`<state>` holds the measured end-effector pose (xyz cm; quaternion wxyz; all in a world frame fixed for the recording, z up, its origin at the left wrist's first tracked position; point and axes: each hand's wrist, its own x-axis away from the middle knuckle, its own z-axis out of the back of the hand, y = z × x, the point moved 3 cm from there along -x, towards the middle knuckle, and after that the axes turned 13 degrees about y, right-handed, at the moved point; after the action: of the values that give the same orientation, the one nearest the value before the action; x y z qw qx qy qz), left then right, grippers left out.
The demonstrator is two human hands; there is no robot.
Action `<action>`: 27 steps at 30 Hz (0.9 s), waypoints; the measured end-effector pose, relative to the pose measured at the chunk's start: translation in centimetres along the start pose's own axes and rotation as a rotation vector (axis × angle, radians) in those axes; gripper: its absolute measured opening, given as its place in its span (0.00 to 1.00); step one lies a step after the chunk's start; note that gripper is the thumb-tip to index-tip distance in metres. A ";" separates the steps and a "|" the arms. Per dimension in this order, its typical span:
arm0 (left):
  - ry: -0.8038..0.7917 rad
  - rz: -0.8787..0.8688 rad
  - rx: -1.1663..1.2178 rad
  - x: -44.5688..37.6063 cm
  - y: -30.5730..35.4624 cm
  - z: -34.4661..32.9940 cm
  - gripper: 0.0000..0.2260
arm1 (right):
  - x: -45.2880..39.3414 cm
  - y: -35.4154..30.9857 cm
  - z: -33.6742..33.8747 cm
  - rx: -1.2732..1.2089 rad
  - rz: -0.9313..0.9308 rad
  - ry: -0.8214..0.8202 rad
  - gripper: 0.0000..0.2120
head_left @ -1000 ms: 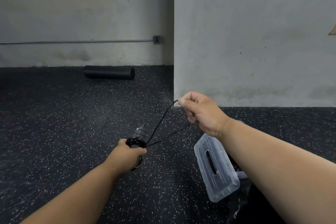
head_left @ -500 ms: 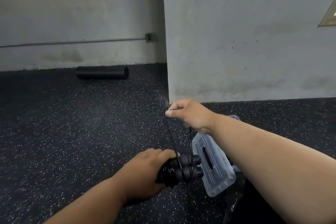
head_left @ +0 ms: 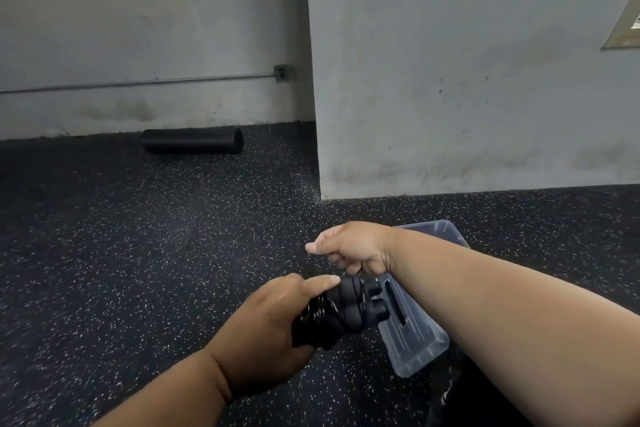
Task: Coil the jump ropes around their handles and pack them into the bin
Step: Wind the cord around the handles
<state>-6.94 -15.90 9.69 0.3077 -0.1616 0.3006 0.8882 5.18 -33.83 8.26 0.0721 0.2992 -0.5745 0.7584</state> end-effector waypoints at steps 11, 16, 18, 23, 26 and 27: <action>0.084 0.112 0.038 -0.5 -0.6 1.0 0.35 | 3.0 -4.6 8.4 -0.112 0.103 -0.255 0.08; 0.138 0.145 0.054 -0.7 -0.7 1.3 0.39 | 1.6 -2.7 7.0 -0.076 0.035 -0.167 0.07; 0.139 0.134 0.005 -0.6 -0.5 1.1 0.38 | 0.6 -1.4 5.4 -0.067 -0.027 -0.179 0.08; 0.268 0.218 -0.028 -1.1 -1.4 1.9 0.33 | 1.6 -2.6 6.9 -0.059 -0.029 -0.210 0.05; 0.284 0.250 -0.004 -0.9 -1.6 2.8 0.36 | 2.6 -3.6 8.5 -0.049 0.018 -0.188 0.04; 0.288 0.261 0.029 -0.7 -1.4 2.9 0.37 | 2.6 -3.7 8.8 -0.053 0.038 -0.162 0.04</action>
<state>-5.82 -13.51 11.59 0.1459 -0.2422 0.3725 0.8839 7.99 -41.27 14.11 0.0191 0.3468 -0.6037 0.7175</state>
